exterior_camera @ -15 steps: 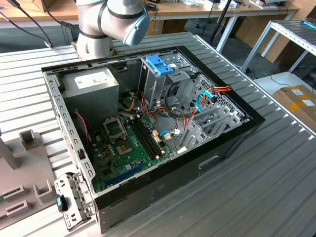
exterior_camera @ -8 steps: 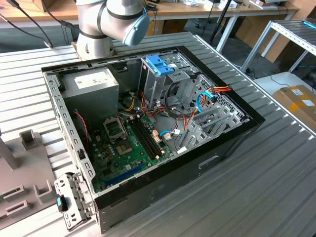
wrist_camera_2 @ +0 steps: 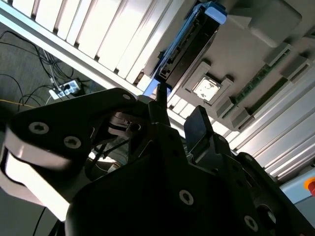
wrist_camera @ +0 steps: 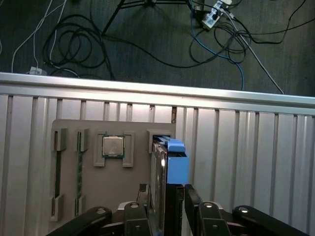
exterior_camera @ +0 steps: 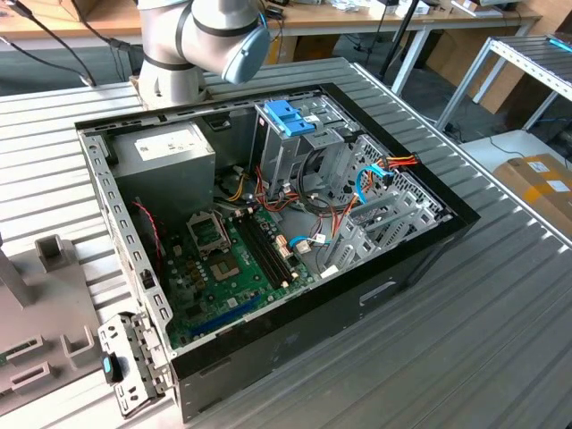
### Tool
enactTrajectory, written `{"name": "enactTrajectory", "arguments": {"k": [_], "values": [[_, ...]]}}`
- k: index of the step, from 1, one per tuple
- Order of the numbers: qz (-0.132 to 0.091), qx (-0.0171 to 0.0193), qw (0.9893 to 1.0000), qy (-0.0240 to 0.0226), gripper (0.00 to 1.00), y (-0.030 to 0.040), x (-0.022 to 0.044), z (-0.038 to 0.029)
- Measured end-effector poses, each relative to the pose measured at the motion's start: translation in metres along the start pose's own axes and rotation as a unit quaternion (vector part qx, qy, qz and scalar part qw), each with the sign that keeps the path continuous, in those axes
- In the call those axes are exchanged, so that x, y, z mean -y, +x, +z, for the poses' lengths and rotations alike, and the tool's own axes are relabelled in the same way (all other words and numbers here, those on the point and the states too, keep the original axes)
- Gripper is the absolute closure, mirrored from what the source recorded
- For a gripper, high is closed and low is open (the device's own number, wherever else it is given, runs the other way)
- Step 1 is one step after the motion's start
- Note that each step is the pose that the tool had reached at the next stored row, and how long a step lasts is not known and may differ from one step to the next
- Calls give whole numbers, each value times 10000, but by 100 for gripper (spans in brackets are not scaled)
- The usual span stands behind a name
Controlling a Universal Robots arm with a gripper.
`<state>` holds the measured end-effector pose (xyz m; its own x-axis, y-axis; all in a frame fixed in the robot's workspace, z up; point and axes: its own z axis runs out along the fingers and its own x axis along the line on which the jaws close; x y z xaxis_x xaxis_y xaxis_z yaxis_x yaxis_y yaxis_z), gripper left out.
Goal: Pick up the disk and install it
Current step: 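Pick up the disk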
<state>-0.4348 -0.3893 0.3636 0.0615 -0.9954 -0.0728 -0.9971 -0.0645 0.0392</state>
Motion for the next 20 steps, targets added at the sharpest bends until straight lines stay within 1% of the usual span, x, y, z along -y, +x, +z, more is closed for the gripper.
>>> {"name": "enactTrajectory", "arguments": {"k": [1,3,5,7,9,11,13,15,18,20], "values": [[0,1,10000,0,58,0,-9,26],[0,5,10000,1,58,-33,-29,101],[0,7,10000,1,58,-45,-35,122],[-1,9,10000,1,58,-87,-63,179],[0,9,10000,1,58,-106,-78,205],[0,10,10000,1,58,-134,-100,252],[-1,11,10000,1,58,-152,-117,289],[-1,11,10000,0,58,-155,-127,329],[0,11,10000,1,58,-152,-128,340],[-3,10,10000,1,58,-133,-129,340]]}}
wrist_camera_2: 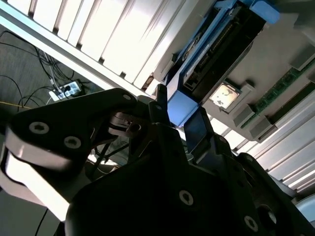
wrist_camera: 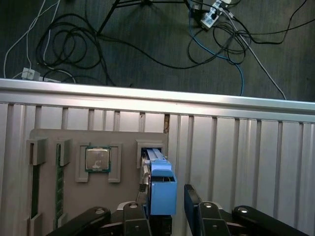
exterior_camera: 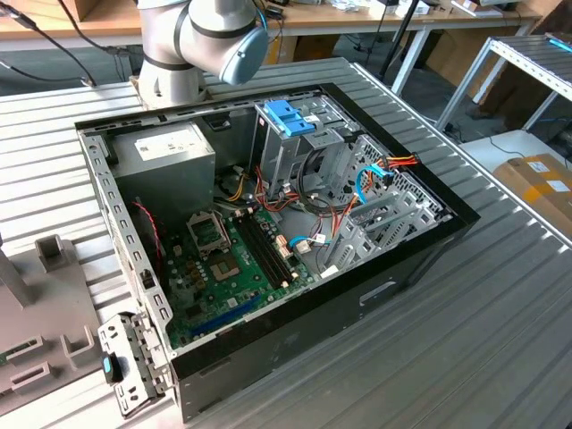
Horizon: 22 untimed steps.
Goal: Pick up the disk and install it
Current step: 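Pick up the disk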
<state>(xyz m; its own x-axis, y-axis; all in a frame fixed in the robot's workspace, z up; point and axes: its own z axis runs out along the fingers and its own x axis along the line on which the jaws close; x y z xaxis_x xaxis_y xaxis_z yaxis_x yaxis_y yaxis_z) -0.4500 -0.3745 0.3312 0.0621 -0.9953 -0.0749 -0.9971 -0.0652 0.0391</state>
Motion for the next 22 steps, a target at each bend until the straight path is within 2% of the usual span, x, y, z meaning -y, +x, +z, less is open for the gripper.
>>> {"name": "enactTrajectory", "arguments": {"k": [2,3,4,5,9,11,15,22], "values": [[-2,-9,10000,-1,58,2,-1,-14],[-3,-13,10000,0,58,-2,-2,-46],[-2,-15,10000,-1,58,-13,-4,-122],[-2,-16,10000,-1,58,-16,-5,-150],[-1,-19,10000,-1,58,-14,-6,-153],[-1,-31,10000,-6,58,7,-6,-144],[0,-32,10000,-24,58,28,3,-100],[4,-27,10000,-81,58,42,28,66]]}}
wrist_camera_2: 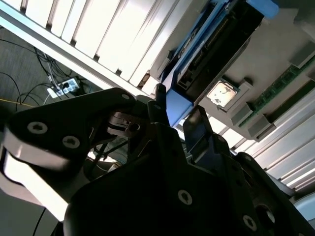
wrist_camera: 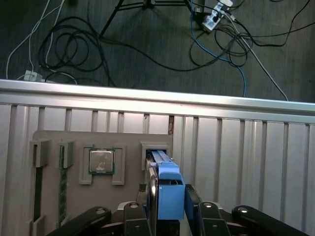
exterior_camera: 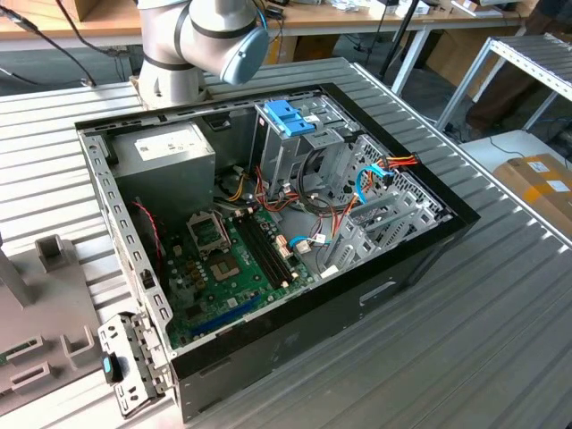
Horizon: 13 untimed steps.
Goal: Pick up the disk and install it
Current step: 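Pick up the disk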
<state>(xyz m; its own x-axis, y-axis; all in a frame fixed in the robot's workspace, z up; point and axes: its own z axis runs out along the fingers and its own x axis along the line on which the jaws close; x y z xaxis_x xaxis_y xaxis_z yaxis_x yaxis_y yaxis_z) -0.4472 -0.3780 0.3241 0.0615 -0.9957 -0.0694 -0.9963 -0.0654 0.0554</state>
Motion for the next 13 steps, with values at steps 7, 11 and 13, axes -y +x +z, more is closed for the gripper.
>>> {"name": "enactTrajectory", "arguments": {"k": [7,11,13], "values": [[-1,16,10000,-15,58,-1,14,151],[-1,17,10000,-24,58,5,21,226],[0,16,10000,-26,58,5,20,229]]}}
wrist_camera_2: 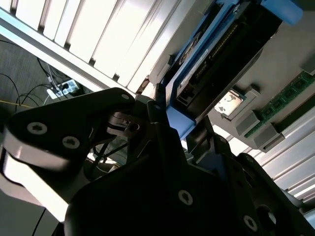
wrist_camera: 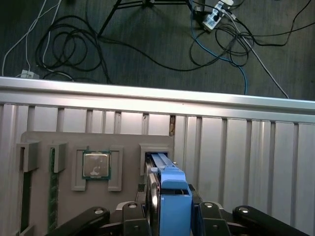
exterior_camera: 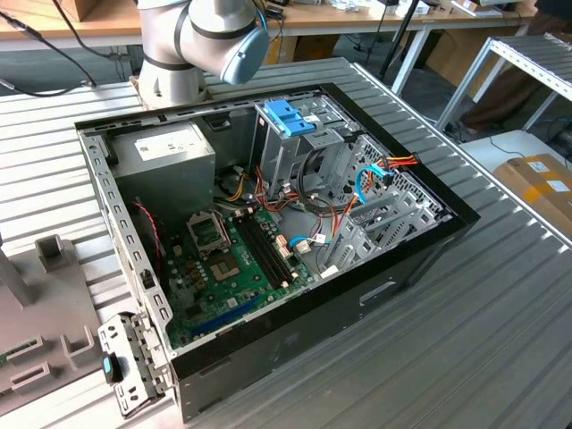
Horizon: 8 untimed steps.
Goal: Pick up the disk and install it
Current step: 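Pick up the disk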
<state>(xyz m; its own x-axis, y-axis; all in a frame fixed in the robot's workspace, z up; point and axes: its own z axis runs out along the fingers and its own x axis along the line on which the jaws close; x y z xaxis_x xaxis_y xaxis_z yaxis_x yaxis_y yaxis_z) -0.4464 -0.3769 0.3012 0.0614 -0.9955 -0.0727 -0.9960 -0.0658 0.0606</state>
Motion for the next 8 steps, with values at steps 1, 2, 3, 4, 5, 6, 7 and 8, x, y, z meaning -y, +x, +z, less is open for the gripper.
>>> {"name": "enactTrajectory", "arguments": {"k": [1,2,3,4,5,6,7,8], "values": [[0,-6,10000,1,58,0,0,1],[0,-7,10000,2,58,0,0,1],[-1,-8,10000,21,58,0,0,2],[-3,-9,10000,43,58,0,1,3],[-3,-9,10000,44,58,0,1,3],[-5,-12,10000,72,58,0,0,2],[-6,-13,9999,102,58,0,0,4],[-8,-14,9999,114,58,1,1,3]]}}
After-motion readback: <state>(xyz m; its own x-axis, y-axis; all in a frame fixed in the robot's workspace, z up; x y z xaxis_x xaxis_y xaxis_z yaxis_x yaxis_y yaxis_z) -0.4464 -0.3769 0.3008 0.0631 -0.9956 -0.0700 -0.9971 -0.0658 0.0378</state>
